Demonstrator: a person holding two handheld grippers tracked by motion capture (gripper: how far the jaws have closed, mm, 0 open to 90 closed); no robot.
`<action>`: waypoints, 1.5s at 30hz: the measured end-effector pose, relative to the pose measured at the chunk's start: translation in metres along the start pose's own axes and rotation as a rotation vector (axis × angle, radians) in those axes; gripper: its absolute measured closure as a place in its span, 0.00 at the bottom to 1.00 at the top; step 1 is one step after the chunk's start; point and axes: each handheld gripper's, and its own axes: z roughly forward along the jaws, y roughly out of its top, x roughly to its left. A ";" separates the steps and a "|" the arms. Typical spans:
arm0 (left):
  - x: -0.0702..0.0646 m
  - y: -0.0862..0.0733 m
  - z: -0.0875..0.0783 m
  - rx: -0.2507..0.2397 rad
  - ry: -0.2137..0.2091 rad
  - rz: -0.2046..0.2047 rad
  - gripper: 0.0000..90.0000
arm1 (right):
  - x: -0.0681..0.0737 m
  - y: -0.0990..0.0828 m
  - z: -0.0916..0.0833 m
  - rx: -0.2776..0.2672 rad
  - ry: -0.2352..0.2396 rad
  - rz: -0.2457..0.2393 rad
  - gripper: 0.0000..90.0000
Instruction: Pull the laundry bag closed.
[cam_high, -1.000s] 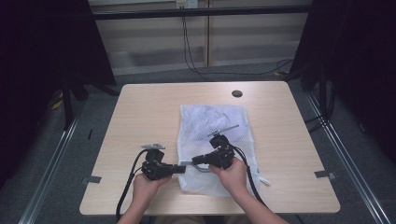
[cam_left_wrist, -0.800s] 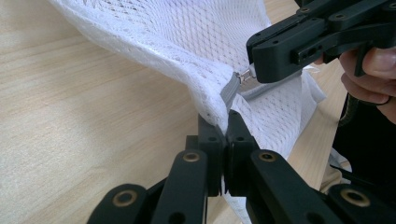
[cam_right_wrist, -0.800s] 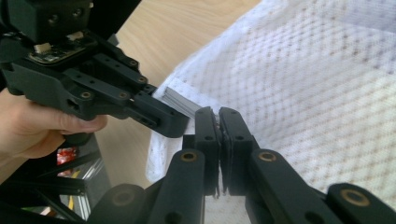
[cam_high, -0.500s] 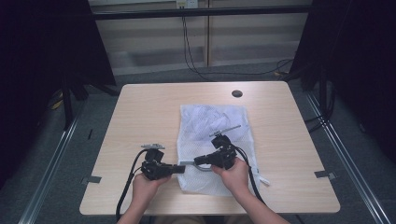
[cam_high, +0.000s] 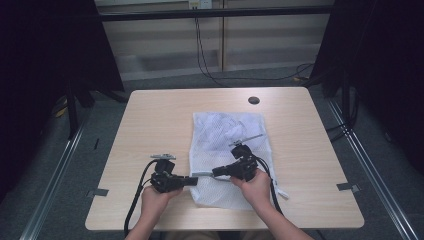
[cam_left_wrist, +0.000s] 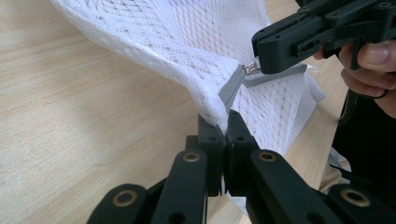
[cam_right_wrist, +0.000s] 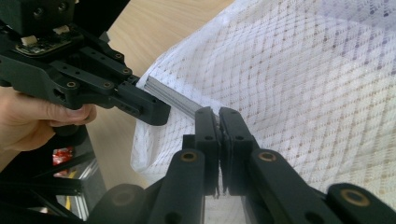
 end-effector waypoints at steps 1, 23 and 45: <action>0.000 0.000 0.000 0.000 0.003 0.000 0.98 | -0.001 0.000 0.000 -0.004 0.004 -0.005 0.96; -0.002 0.000 0.001 0.004 -0.007 -0.002 0.98 | -0.002 -0.003 -0.002 -0.007 0.007 0.002 0.97; -0.001 0.001 -0.001 0.002 -0.003 -0.009 0.98 | -0.005 -0.006 -0.007 -0.006 -0.004 0.002 0.97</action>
